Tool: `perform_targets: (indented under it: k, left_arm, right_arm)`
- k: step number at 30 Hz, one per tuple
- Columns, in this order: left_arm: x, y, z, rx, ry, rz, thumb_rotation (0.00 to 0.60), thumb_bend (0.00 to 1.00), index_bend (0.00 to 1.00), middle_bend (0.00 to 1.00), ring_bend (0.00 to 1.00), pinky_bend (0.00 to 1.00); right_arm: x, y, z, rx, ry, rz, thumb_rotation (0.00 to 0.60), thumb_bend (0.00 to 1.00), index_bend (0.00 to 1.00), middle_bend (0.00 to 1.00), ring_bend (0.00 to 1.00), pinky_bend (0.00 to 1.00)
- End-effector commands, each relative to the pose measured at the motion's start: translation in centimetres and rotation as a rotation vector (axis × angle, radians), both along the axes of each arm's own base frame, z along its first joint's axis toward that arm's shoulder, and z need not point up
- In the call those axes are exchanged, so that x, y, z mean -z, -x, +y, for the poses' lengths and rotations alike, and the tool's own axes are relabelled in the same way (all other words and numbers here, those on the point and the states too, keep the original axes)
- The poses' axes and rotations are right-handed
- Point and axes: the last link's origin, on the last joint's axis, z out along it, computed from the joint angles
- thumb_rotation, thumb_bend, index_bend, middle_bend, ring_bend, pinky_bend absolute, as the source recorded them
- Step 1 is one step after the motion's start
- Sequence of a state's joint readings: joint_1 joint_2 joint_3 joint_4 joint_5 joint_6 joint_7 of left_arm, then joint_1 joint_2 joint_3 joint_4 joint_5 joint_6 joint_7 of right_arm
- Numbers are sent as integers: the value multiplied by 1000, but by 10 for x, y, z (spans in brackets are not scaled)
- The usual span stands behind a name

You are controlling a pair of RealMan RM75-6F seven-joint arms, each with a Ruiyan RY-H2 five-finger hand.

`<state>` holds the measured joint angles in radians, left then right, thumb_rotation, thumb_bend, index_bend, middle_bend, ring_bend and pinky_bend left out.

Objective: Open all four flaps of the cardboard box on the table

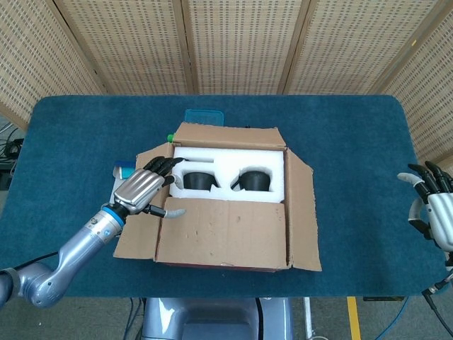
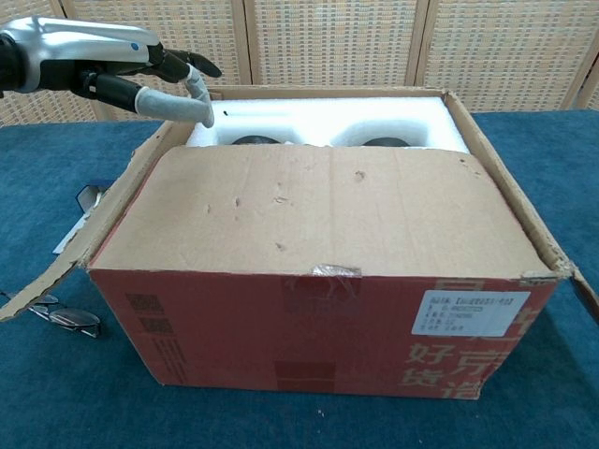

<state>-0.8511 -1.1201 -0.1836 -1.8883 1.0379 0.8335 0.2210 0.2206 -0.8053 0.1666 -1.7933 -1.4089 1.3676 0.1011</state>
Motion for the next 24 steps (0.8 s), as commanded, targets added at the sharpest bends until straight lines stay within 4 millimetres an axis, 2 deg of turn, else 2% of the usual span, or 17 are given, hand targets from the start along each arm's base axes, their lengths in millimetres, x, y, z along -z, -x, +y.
perform_targets:
  k: [1, 15, 19, 20, 22, 24]
  left_arm:
    - [4, 1, 0, 3, 0, 11, 166, 158, 353, 0, 0, 0]
    - [18, 5, -8, -15, 56, 41, 164, 158, 355, 0, 0, 0]
    - [16, 4, -9, -27, 70, 19, 165, 164, 363, 0, 0, 0]
    - [16, -3, -20, -27, 106, -15, 166, 165, 366, 0, 0, 0]
    - [9, -2, -12, -48, 105, -35, 167, 167, 374, 0, 0, 0]
    - [4, -3, -12, -58, 109, -62, 167, 169, 380, 0, 0, 0]
  right_arm:
    - [0, 1, 0, 1, 1, 0, 600, 878, 223, 142, 0, 115]
    - [-1, 3, 0, 6, 0, -5, 600, 878, 223, 142, 0, 115]
    - [-1, 3, 0, 7, 2, -4, 600, 878, 223, 142, 0, 115]
    - [-1, 3, 1, 8, 1, -4, 600, 878, 223, 142, 0, 115]
    - [-1, 3, 0, 7, 3, -3, 600, 878, 223, 142, 0, 115]
    - [0, 3, 0, 7, 3, -3, 600, 878, 223, 142, 0, 115]
